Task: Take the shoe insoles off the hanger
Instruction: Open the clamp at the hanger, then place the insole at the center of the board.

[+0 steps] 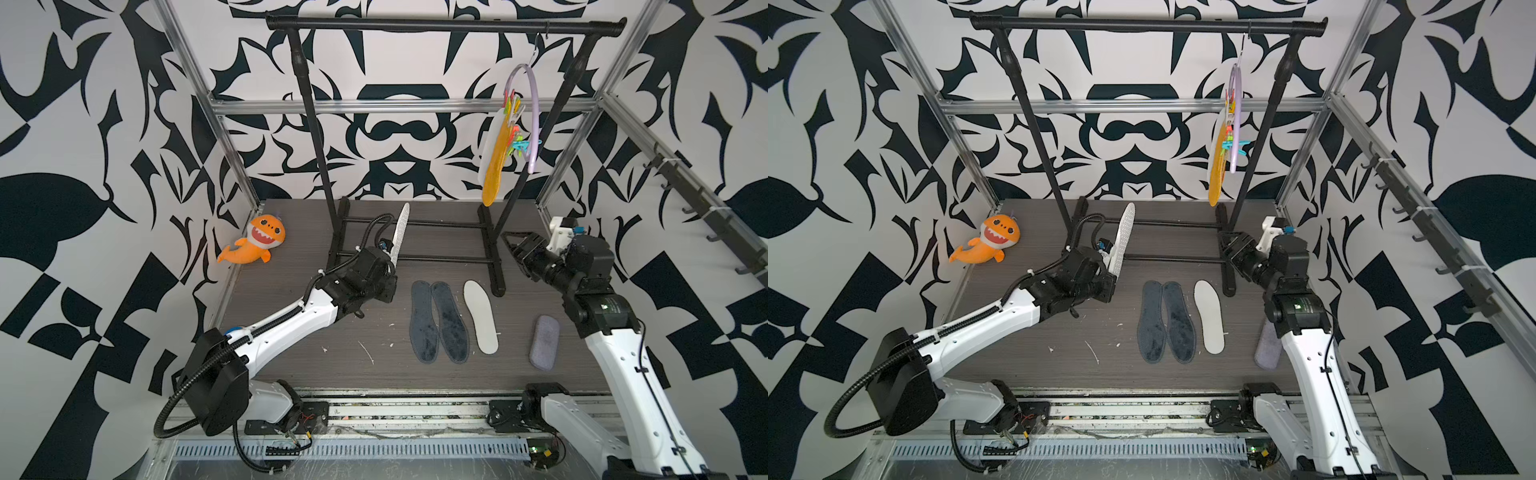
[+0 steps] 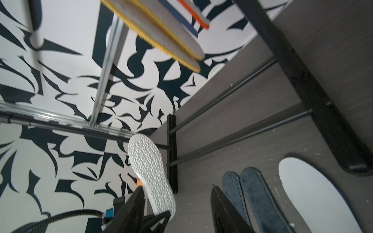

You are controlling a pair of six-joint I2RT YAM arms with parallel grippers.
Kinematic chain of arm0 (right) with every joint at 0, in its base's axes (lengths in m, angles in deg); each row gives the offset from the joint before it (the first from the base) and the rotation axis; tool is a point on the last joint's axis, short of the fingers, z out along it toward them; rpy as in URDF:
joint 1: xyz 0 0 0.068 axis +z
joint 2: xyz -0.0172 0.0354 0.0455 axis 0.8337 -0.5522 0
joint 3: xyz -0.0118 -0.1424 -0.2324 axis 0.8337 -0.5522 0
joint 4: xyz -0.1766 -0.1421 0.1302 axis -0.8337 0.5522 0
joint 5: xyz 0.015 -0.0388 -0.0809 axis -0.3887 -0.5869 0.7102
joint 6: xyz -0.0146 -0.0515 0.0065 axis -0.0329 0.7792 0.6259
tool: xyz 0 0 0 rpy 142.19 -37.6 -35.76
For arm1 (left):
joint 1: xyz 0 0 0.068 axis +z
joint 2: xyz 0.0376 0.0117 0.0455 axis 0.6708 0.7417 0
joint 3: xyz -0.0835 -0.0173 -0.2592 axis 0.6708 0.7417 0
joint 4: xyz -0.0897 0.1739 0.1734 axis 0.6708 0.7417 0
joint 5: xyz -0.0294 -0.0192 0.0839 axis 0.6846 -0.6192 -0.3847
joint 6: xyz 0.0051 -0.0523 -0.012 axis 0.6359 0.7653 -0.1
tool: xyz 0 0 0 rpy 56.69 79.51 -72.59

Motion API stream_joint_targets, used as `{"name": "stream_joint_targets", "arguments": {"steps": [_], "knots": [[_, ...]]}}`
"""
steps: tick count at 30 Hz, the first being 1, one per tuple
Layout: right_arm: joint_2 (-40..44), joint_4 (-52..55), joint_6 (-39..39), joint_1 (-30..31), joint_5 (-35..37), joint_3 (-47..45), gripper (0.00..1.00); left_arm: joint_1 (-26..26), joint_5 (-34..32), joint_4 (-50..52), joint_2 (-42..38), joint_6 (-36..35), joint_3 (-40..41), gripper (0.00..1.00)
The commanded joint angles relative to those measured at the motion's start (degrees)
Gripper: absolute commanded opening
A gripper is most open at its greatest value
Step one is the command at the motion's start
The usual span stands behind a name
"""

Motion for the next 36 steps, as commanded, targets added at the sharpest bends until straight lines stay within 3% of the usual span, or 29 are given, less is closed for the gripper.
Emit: {"name": "stream_joint_targets", "arguments": {"steps": [1,8,13,36], "knots": [[1.9,-1.3,2.6,5.9,1.6,-2.4,0.55,-2.8,-2.9,6.0,-0.9,4.4,2.4,0.0],[1.1,-0.2,3.7,20.0,11.2,-10.2,0.54,-7.4,-4.6,9.8,-0.4,13.0,7.7,0.0],[1.5,0.1,2.5,24.7,15.8,-14.6,0.53,-8.1,-4.5,12.0,0.3,18.0,10.1,0.0],[5.0,-0.3,0.5,26.1,20.2,-18.6,0.53,-8.6,1.5,11.5,9.2,24.2,11.0,0.0]]}}
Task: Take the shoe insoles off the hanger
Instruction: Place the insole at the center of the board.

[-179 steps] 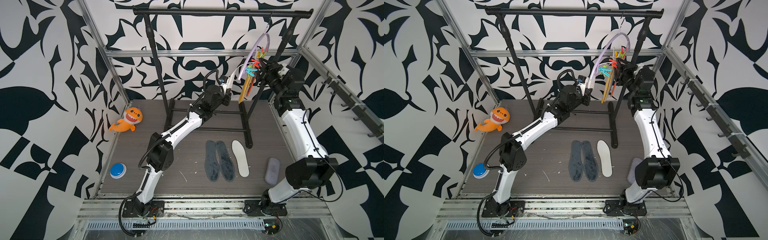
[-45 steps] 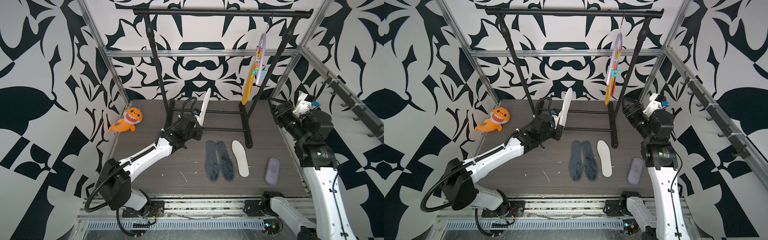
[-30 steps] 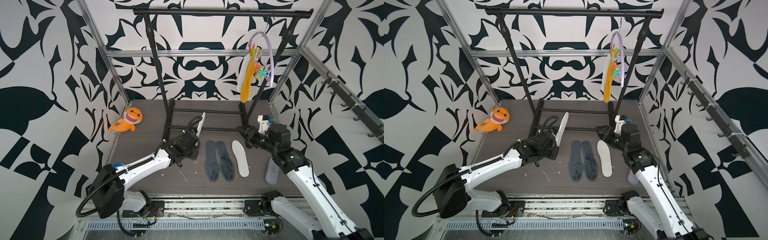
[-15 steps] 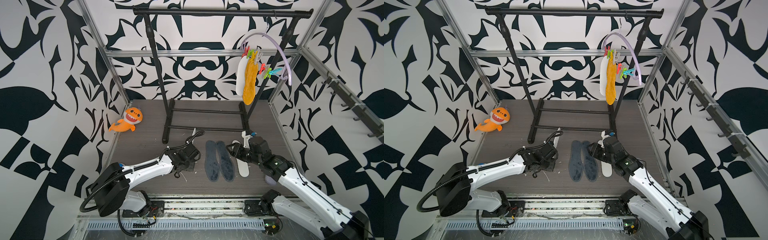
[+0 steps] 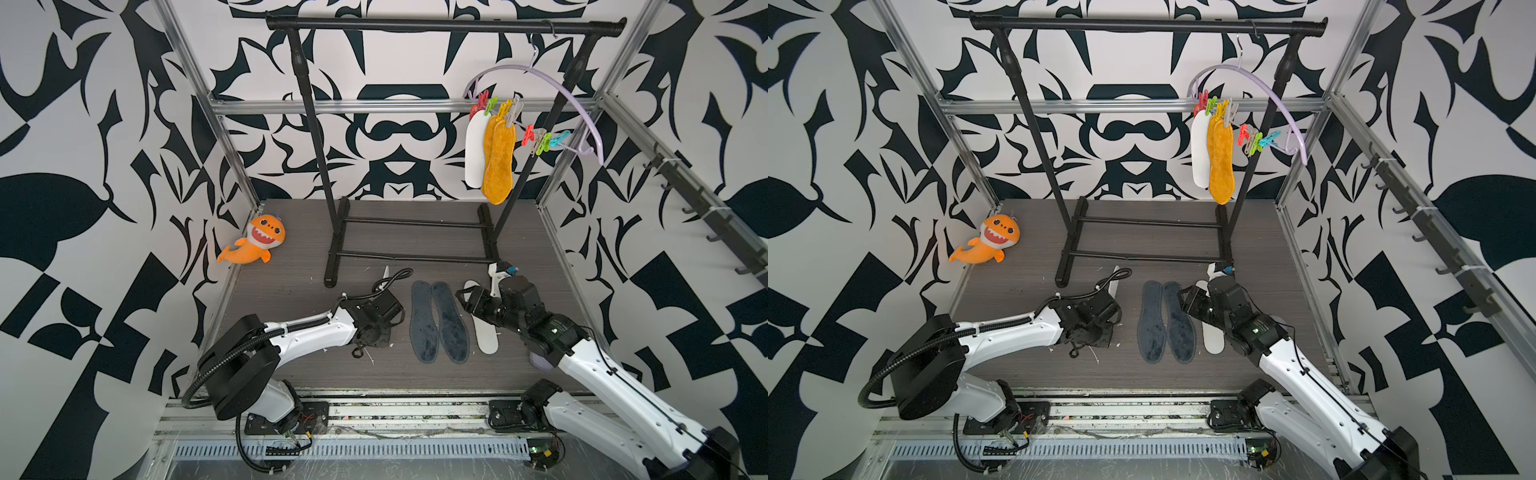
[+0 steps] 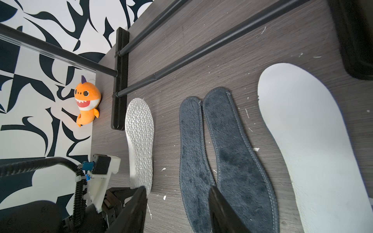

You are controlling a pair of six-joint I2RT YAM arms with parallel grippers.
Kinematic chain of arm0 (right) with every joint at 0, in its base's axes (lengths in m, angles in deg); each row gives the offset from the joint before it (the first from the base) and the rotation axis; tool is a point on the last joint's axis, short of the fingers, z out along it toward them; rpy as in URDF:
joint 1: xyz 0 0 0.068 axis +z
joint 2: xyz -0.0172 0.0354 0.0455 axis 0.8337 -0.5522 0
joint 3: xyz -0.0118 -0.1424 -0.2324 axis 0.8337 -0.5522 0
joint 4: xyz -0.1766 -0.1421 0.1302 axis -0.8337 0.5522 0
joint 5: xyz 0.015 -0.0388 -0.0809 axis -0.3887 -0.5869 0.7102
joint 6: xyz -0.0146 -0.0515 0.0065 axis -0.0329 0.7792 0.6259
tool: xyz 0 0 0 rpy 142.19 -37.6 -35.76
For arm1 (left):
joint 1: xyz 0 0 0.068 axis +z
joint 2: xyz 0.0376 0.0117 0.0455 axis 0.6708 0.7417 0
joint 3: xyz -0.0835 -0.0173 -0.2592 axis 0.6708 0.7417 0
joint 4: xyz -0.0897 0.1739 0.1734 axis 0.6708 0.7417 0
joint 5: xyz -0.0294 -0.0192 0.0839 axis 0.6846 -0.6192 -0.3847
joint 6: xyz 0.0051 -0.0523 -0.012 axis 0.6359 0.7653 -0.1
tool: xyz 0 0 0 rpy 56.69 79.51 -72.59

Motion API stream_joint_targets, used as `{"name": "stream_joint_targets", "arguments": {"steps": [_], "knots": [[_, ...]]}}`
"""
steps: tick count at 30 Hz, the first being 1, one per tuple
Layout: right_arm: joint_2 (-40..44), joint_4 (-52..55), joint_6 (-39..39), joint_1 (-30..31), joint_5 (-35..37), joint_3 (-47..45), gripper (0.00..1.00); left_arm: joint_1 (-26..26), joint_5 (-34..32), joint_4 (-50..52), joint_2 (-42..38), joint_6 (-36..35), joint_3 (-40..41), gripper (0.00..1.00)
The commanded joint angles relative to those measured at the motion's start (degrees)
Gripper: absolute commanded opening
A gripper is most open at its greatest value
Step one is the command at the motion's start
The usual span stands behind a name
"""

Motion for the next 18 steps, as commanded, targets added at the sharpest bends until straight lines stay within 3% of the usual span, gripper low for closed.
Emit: {"name": "stream_joint_targets", "arguments": {"steps": [1,5,16,18], "knots": [[1.8,-1.1,0.1,0.3,2.1,-0.3,0.53,-0.4,1.8,1.2,2.6,2.7,0.7,0.0],[1.1,0.3,0.9,0.3,2.1,1.0,0.54,-0.4,2.3,-2.3,3.2,5.2,1.9,0.0],[-3.9,1.6,2.3,0.3,0.2,4.6,0.53,-0.7,5.1,-7.5,7.8,6.0,-0.1,0.23],[-4.1,1.7,2.3,0.3,0.2,4.3,0.53,-1.1,5.2,-7.5,8.4,6.0,-0.7,0.31]]}}
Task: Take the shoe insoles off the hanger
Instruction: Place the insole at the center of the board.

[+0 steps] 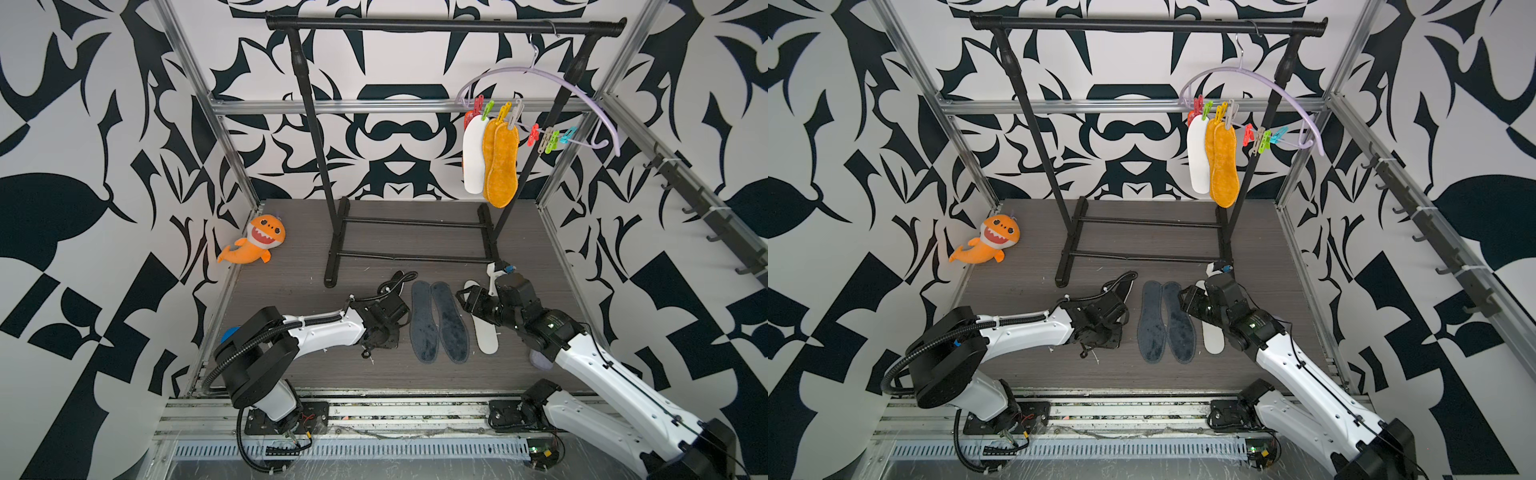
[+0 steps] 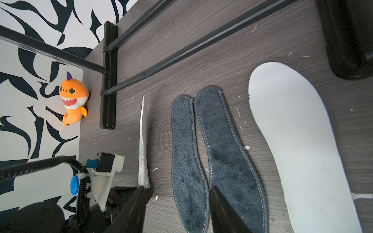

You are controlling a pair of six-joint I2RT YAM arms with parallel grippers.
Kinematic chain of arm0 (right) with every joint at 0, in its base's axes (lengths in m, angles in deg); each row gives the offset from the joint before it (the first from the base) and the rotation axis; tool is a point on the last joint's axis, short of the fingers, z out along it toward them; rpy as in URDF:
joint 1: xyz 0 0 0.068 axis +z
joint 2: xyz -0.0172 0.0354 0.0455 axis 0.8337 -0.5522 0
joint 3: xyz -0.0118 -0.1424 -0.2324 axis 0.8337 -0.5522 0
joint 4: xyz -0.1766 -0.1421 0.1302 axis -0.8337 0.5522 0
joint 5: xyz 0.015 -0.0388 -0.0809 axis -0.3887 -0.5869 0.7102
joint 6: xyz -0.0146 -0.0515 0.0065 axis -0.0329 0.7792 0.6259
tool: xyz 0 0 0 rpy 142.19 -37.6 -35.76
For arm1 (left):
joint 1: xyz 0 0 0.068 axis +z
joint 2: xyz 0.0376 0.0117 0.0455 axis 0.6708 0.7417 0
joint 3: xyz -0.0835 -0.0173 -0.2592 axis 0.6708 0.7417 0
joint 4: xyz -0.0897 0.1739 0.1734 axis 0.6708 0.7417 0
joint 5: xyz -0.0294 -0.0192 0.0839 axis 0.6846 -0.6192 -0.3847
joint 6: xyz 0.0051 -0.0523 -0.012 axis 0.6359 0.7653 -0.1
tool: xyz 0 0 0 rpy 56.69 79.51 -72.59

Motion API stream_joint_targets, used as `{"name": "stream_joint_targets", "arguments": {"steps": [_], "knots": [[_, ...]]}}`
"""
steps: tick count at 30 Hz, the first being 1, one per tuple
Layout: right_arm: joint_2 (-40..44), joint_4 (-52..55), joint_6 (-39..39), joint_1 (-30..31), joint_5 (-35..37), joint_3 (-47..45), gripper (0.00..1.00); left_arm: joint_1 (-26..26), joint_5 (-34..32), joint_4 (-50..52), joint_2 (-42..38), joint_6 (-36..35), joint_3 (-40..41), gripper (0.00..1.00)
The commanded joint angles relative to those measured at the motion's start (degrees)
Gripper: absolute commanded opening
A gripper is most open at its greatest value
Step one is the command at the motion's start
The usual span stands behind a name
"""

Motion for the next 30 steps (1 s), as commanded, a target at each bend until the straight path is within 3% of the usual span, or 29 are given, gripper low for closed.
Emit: {"name": "stream_joint_targets", "arguments": {"steps": [1,8,24,25,26,30], "knots": [[-0.1,-0.5,1.0,0.3,-0.2,2.2,0.53,-0.5,0.8,-0.9,3.2,1.4,-0.2,0.34],[0.0,-0.7,1.2,0.3,0.7,1.8,0.54,-1.3,-0.8,-1.3,-0.3,1.8,0.3,0.62],[1.5,3.1,2.4,0.2,4.4,2.7,0.62,-1.6,-5.9,-4.1,-14.6,-1.1,3.7,0.79],[1.4,3.4,2.4,0.2,4.7,2.9,0.62,-1.6,-6.0,-4.4,-15.5,-1.4,3.8,0.81],[1.2,3.7,2.4,0.2,5.0,3.1,0.63,-1.6,-6.3,-4.7,-16.4,-2.0,4.0,0.91],[0.7,5.0,2.3,0.2,7.7,4.0,0.63,-1.6,-8.1,-5.8,-20.8,-4.6,4.1,1.0]]}}
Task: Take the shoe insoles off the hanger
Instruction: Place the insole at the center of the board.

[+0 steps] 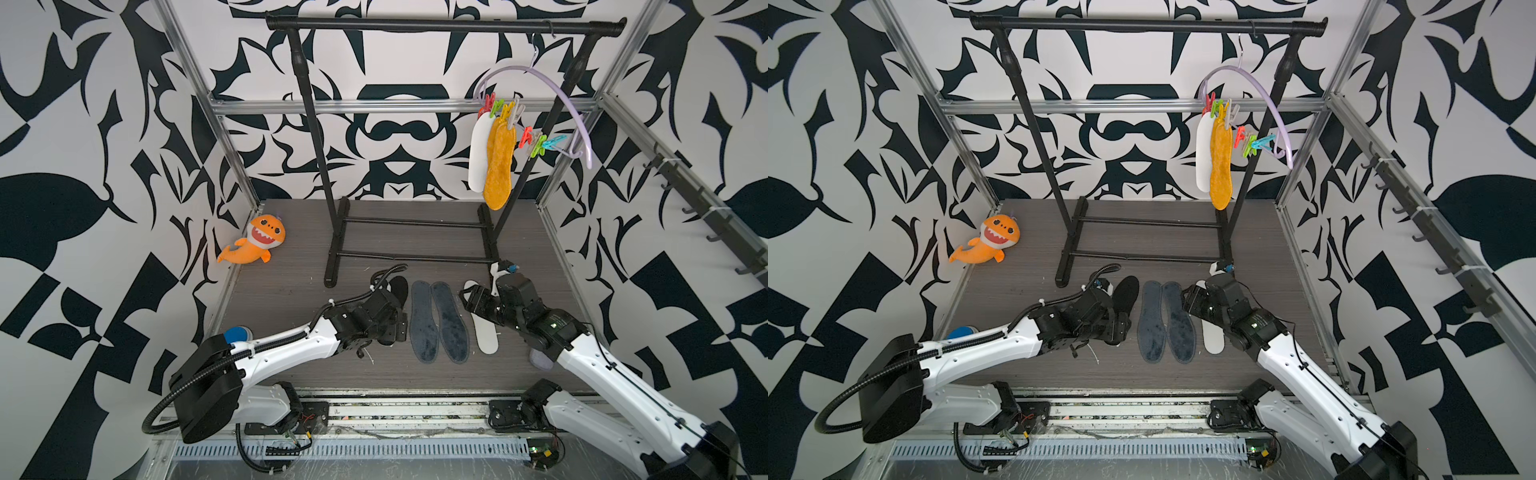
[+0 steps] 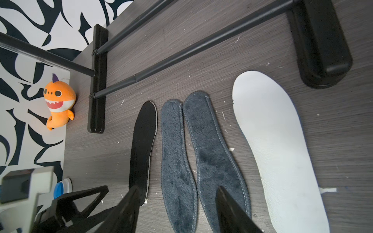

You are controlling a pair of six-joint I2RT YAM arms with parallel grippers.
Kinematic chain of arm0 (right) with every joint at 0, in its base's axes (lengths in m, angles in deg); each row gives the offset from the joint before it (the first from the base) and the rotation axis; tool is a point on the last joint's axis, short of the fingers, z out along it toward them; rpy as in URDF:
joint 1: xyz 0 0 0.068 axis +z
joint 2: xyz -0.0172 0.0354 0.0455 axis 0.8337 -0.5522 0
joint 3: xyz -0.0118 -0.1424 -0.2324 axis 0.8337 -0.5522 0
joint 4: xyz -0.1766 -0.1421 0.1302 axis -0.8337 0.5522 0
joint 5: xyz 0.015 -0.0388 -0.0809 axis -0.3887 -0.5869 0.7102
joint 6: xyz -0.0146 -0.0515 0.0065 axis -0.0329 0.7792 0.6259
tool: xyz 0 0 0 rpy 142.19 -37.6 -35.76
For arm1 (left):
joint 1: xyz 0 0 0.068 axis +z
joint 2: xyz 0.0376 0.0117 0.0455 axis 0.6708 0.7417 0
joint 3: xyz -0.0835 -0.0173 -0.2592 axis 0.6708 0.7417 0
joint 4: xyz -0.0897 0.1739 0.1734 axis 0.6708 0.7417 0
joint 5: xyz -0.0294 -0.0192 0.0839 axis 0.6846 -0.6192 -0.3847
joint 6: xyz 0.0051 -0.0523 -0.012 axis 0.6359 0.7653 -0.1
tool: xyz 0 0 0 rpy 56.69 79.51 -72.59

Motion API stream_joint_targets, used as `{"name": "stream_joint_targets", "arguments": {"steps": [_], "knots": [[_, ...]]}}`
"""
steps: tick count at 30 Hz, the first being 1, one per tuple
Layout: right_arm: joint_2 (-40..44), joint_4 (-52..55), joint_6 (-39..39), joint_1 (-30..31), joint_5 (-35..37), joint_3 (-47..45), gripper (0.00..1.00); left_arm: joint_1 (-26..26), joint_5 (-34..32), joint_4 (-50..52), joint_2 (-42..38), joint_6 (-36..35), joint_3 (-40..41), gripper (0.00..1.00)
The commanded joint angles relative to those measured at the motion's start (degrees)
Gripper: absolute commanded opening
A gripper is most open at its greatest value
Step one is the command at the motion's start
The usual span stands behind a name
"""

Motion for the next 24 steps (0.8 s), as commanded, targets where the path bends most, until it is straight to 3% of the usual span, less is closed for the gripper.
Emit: {"name": "stream_joint_targets", "arguments": {"steps": [1,8,15,24], "knots": [[0.0,1.4,0.4,0.1,4.5,2.9,0.63,-0.1,-2.7,-1.5,-3.8,-2.8,0.4,1.0],[3.0,2.5,1.4,0.1,8.6,2.9,0.63,0.0,-5.8,-5.2,-9.3,-8.6,0.6,0.99],[5.8,4.6,3.2,-0.3,7.7,3.5,0.63,0.8,-6.9,-12.2,-12.7,-14.2,1.2,0.99],[5.7,6.0,4.9,-0.7,4.0,4.7,0.64,6.3,-1.5,-19.9,-13.6,-16.4,-0.8,0.99]]}}
